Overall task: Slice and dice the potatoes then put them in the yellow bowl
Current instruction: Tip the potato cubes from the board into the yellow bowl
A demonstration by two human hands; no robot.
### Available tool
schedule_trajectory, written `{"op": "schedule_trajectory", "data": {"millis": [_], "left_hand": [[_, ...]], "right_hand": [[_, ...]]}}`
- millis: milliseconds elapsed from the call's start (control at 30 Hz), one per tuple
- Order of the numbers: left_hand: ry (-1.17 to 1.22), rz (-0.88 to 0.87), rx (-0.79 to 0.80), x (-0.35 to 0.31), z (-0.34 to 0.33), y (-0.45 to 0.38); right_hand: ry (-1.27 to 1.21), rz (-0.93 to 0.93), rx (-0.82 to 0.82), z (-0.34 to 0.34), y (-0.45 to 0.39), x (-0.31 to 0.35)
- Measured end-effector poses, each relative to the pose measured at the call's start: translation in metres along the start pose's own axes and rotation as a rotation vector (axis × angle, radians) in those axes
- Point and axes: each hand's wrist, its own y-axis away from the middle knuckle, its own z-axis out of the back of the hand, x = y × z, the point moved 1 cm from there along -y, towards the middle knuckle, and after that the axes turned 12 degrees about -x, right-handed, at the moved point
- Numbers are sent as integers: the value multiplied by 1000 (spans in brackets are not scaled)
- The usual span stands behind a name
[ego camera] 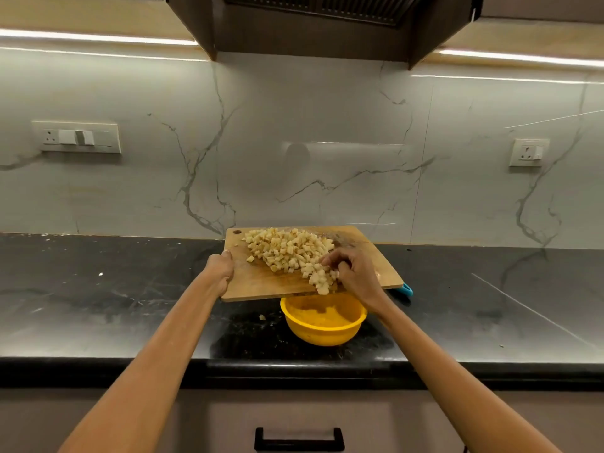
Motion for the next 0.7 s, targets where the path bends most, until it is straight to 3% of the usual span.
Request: {"op": "schedule_trajectory", "data": {"millis": [100,267,433,600,700], "left_hand": [[1,-9,-6,0,1,1],[16,20,18,1,2,0],[-12,17,-1,2,1,-2],[-39,9,3,2,-1,0],[-36,2,-5,2,0,-1]], "right_hand": [[39,-39,-62,5,-4,-1],[38,7,61,2,6,4],[-12,-36,-171,14,0,3],[25,-41,63,17,3,1],[12,-15,16,23,-2,4]]}}
